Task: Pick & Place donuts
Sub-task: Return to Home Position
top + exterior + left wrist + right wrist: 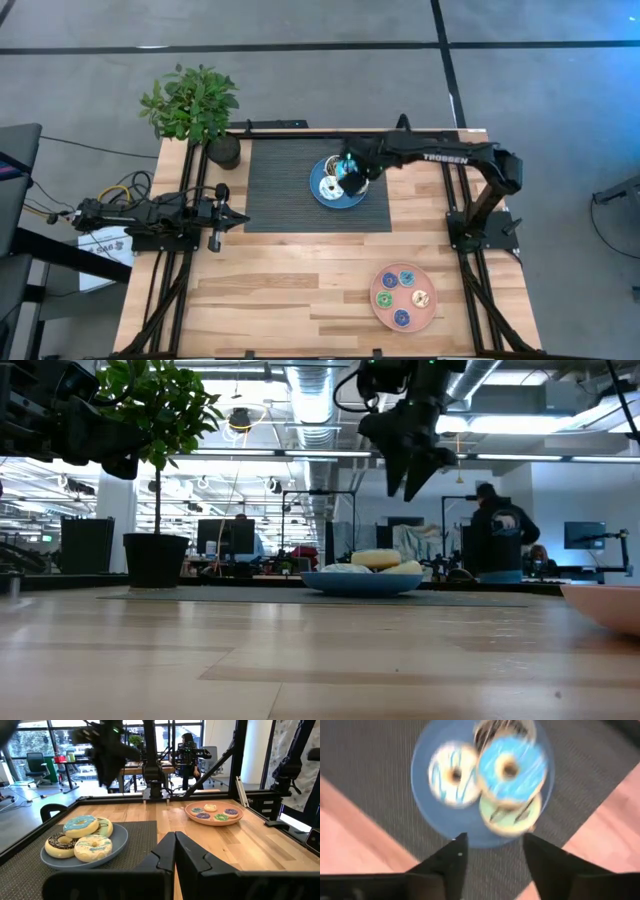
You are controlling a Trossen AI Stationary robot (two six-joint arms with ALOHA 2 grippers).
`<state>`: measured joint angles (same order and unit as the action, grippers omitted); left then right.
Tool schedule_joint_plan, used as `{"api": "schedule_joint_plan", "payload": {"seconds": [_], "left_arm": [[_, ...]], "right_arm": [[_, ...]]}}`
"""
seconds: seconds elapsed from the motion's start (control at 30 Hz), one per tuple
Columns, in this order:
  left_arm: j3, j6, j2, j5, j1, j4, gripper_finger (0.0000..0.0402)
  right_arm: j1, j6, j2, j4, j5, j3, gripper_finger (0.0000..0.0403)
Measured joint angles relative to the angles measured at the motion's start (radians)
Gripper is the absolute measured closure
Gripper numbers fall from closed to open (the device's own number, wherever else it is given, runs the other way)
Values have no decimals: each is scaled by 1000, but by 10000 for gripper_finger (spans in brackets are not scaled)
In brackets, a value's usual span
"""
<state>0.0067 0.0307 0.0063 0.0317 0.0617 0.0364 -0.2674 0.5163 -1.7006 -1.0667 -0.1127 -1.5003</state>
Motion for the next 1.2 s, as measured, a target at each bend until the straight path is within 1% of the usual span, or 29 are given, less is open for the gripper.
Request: {"api": "schedule_joint_plan", "payload": {"seconds": [0.17, 0.27, 0.33, 0.47, 0.57, 0.73, 0.87, 1.0, 1.07, 1.13, 1.2], "left_arm": [[0, 0, 0, 0, 0, 0, 401], [0, 0, 0, 0, 0, 0, 401], [0, 0, 0, 0, 0, 0, 401], [0, 0, 0, 0, 0, 0, 401], [0, 0, 0, -1, 0, 0, 401], [0, 0, 0, -1, 0, 0, 401], [0, 0, 0, -1, 0, 0, 401], [0, 0, 0, -1, 0, 0, 401], [0, 0, 0, -1, 0, 0, 401], [0, 0, 3, 0, 0, 0, 401], [0, 0, 5, -1, 0, 0, 401]], "right_arm": [[94, -16, 36, 29, 6, 113, 322], [150, -107, 89, 136, 35, 210, 378], [186, -189, 140, 223, 80, 281, 396], [249, -315, 270, 356, 158, 433, 384], [288, -338, 403, 379, 186, 544, 385], [344, -334, 671, 399, 184, 750, 401], [357, -345, 874, 405, 138, 903, 392], [344, -336, 988, 539, 55, 952, 388], [332, -352, 1009, 626, 46, 968, 389], [326, -415, 1028, 661, 45, 988, 393], [319, -459, 1047, 764, 47, 1012, 399]]}}
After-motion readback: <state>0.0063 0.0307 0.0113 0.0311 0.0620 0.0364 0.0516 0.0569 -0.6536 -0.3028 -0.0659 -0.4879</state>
